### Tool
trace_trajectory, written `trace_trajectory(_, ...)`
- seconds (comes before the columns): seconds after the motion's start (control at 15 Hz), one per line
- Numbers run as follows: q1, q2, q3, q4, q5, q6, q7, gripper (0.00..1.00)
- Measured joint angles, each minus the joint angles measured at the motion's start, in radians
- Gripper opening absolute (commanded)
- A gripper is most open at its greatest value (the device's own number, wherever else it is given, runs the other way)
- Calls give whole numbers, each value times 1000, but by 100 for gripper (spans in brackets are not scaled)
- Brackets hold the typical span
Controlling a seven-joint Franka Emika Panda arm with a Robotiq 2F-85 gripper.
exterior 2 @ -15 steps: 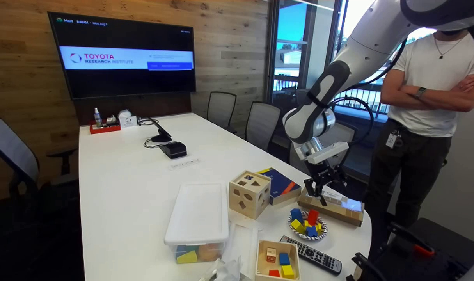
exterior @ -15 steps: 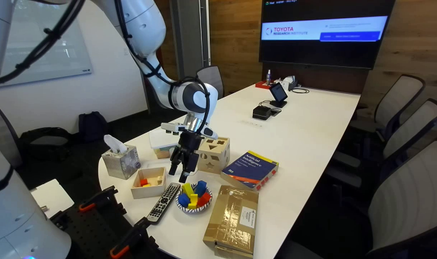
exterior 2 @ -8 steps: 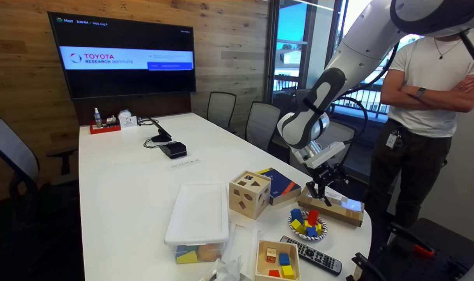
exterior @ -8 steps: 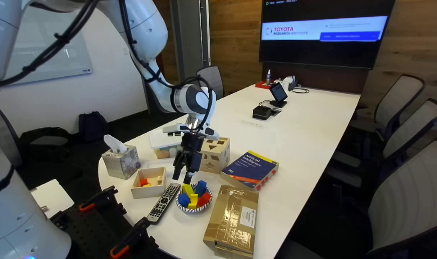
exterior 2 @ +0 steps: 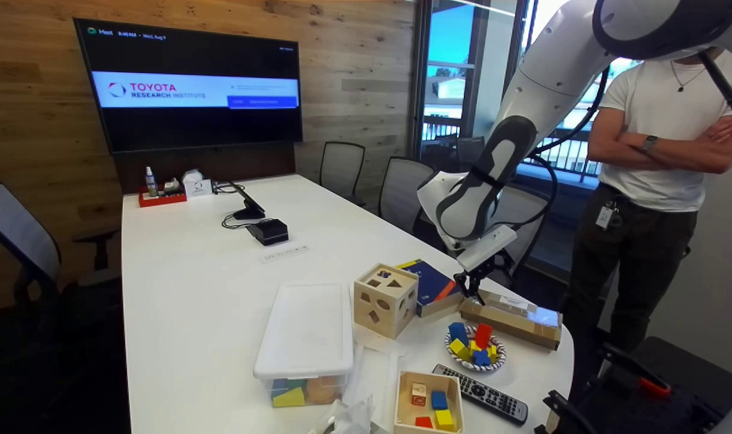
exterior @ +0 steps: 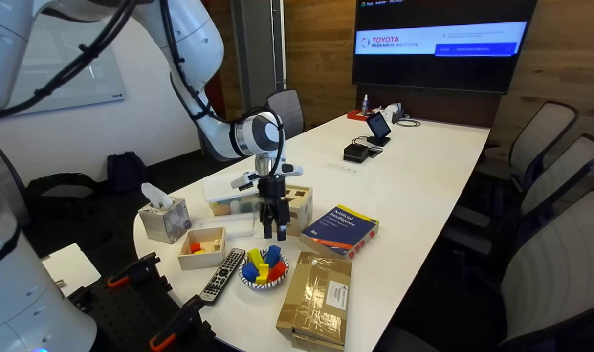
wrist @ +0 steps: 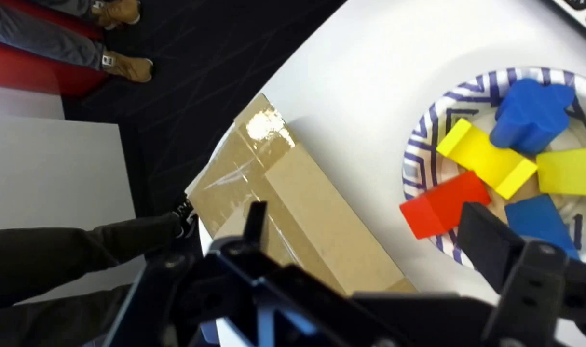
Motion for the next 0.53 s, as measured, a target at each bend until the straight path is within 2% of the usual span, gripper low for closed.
trace_trajectory(0.2, 23, 0, -21, -12, -57, 79, 66, 100)
trace_trajectory(0.53, 86, 0, -99, -56, -290, 250, 292, 100)
